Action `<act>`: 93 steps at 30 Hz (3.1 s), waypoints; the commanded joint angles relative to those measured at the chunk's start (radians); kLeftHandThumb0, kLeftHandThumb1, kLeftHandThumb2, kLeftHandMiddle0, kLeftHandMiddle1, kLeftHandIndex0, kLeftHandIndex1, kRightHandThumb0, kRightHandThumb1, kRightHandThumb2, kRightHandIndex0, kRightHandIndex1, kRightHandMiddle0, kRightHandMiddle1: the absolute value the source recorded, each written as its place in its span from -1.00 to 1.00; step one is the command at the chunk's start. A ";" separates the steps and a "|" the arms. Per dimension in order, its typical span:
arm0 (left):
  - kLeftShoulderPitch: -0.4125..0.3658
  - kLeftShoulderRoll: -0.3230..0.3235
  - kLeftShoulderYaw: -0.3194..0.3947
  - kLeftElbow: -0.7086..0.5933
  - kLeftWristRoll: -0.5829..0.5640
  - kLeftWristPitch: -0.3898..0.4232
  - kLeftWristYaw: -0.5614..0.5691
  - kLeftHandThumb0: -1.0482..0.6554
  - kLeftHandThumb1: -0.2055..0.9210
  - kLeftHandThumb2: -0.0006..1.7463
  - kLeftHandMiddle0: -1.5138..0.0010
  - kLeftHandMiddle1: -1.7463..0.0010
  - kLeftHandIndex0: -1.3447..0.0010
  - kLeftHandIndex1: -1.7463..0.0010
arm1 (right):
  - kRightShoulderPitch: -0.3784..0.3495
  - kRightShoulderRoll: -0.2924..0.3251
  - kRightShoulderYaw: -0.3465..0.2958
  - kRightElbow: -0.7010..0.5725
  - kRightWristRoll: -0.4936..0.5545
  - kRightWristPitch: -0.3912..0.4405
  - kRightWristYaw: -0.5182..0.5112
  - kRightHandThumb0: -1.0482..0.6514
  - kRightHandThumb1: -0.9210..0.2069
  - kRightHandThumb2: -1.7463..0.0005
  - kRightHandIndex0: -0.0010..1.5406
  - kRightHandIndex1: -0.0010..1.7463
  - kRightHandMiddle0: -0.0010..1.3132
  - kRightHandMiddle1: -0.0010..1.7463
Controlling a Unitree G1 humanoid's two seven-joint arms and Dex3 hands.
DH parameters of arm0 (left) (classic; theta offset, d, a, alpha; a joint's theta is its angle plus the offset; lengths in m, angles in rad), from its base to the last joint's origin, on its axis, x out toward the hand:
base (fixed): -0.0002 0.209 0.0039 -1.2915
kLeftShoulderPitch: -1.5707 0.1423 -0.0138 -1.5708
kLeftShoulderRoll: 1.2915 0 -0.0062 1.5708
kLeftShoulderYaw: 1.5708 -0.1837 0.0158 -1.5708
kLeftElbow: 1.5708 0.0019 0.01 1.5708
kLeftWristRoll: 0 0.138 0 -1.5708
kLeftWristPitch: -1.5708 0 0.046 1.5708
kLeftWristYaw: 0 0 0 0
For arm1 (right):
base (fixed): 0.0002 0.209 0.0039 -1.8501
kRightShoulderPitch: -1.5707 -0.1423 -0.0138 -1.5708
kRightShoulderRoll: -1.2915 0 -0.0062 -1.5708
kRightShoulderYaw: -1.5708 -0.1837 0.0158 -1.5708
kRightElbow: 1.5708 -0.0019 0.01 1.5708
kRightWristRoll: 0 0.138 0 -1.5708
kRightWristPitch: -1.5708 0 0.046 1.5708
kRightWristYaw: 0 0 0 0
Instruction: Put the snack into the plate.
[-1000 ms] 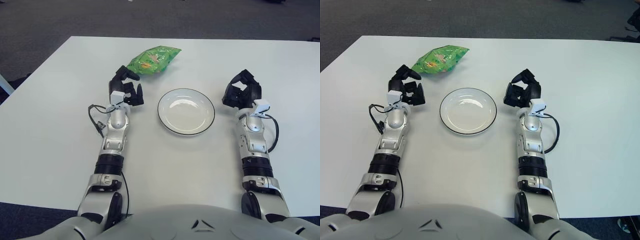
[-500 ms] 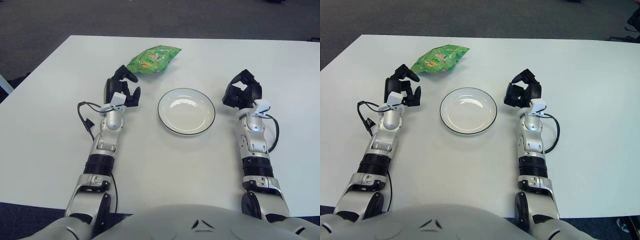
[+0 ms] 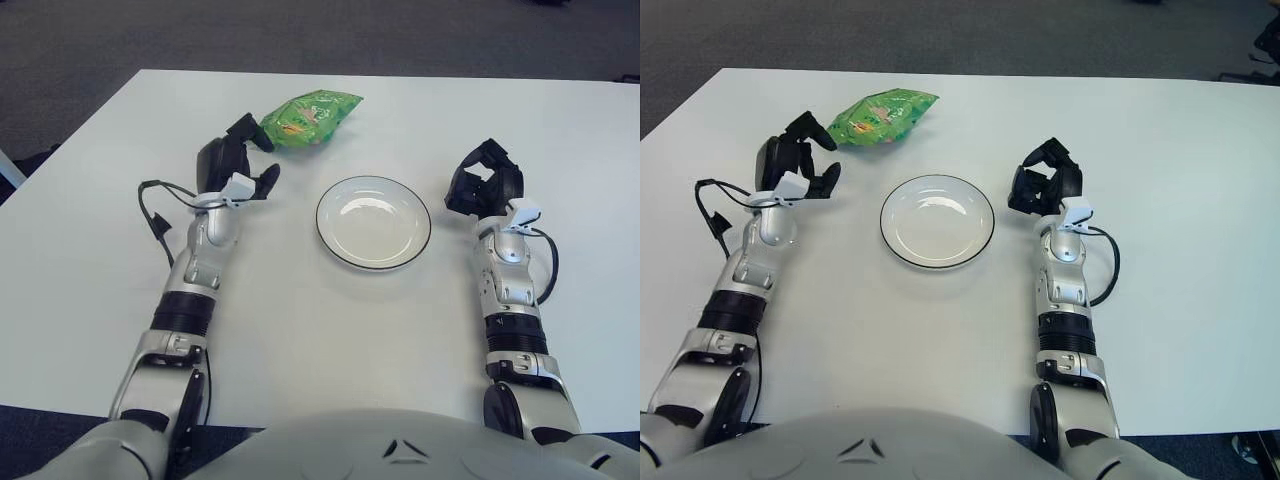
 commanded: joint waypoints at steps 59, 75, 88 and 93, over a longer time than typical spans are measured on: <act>-0.342 0.190 -0.346 0.452 0.399 0.007 0.188 -1.00 0.77 -0.73 1.00 1.00 1.00 1.00 | 0.114 0.028 0.004 0.082 -0.003 -0.006 0.004 -0.39 0.26 -0.66 0.71 1.00 0.07 1.00; -0.457 0.184 -0.421 0.666 0.349 -0.098 0.069 -1.00 0.99 -0.65 1.00 1.00 1.00 1.00 | 0.127 0.031 0.007 0.065 -0.002 -0.004 0.005 -0.38 0.26 -0.65 0.70 1.00 0.07 1.00; -0.541 0.147 -0.447 0.801 0.285 -0.178 -0.056 -1.00 1.00 -0.13 1.00 1.00 0.98 0.91 | 0.137 0.035 0.011 0.047 0.003 -0.006 0.013 -0.38 0.25 -0.65 0.70 1.00 0.06 1.00; -0.566 0.134 -0.454 0.837 0.275 -0.183 -0.096 -1.00 1.00 -0.03 1.00 1.00 1.00 0.79 | 0.140 0.038 0.013 0.043 0.002 -0.008 0.012 -0.38 0.24 -0.64 0.70 1.00 0.06 1.00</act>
